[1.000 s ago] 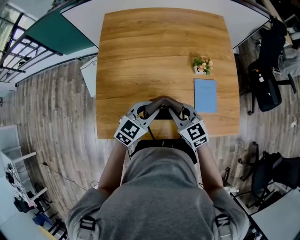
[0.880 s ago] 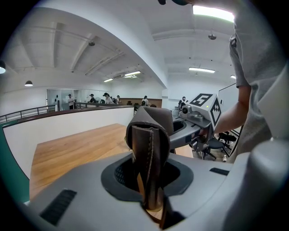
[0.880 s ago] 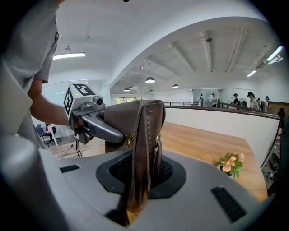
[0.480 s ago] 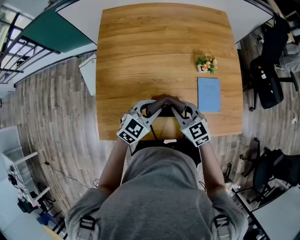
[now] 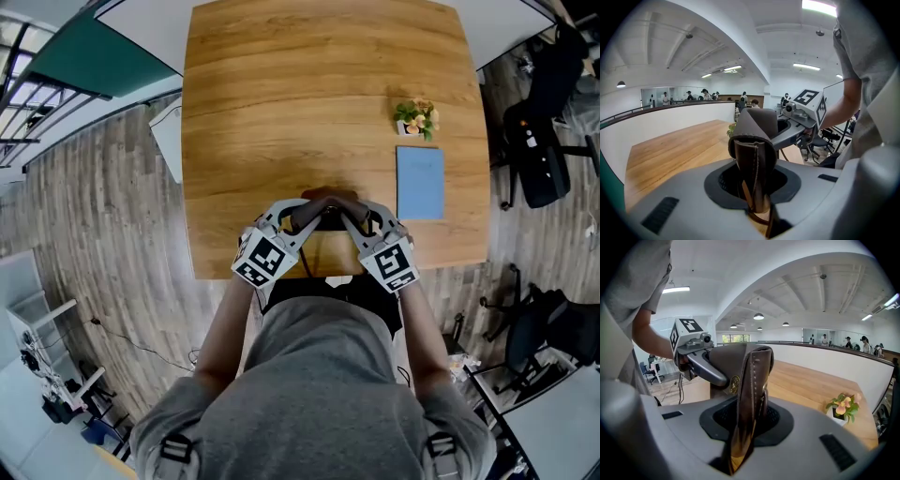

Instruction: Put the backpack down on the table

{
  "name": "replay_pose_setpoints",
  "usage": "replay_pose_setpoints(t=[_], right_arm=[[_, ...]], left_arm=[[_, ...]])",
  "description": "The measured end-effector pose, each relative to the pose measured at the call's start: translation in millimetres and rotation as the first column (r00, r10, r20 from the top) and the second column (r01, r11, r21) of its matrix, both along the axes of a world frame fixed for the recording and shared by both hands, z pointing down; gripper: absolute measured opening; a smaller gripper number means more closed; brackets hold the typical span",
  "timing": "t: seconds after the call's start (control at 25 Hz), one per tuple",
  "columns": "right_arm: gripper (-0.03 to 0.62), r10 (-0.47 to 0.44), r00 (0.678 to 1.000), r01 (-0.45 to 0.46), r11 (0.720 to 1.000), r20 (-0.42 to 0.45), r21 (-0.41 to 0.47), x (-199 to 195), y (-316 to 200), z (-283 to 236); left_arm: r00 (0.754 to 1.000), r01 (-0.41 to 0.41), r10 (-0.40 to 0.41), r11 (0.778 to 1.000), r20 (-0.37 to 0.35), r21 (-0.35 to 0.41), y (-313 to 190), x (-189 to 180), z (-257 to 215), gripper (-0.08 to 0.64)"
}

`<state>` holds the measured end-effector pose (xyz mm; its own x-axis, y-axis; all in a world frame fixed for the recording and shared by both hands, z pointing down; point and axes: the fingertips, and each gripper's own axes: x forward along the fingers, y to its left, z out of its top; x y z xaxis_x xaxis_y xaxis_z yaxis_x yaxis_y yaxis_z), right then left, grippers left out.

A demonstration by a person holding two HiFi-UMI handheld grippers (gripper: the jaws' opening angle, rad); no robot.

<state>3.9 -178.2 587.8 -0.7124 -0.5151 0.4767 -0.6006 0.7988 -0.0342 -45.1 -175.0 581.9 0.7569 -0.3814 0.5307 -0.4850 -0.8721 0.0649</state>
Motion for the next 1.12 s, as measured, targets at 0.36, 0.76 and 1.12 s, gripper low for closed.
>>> replay_pose_setpoints(t=[0.36,0.76,1.12], right_arm=[[0.078,-0.035,0.994,0.037,0.999,-0.104,0.02,0,-8,31],[0.087,-0.051,0.99,0.056,0.998,-0.129,0.033,3,-19,51],[0.092,-0.07,0.988,0.069,0.998,-0.137,-0.011,5,-18,75]], left_arm=[[0.997,-0.032,0.033,0.999,0.074,-0.011,-8,-2,35,0.094],[0.987,-0.069,0.065,0.997,0.149,0.02,-18,1,52,0.097],[0.974,-0.098,0.094,0.995,0.204,0.007,-18,3,74,0.104]])
